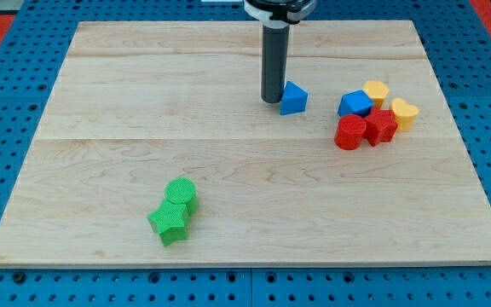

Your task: Push the blue triangle a bit right

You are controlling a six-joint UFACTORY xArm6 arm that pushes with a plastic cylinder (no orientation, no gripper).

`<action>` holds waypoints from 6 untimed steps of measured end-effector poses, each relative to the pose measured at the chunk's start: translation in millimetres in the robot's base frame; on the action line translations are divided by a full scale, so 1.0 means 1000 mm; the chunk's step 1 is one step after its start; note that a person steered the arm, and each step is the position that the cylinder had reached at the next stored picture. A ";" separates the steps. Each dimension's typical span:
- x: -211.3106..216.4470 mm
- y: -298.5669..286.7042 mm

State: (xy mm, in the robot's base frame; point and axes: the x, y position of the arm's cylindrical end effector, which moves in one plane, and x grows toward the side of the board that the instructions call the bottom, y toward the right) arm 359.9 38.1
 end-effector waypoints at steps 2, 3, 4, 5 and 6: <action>-0.034 0.018; -0.033 0.002; -0.013 0.011; 0.005 0.029; 0.006 0.029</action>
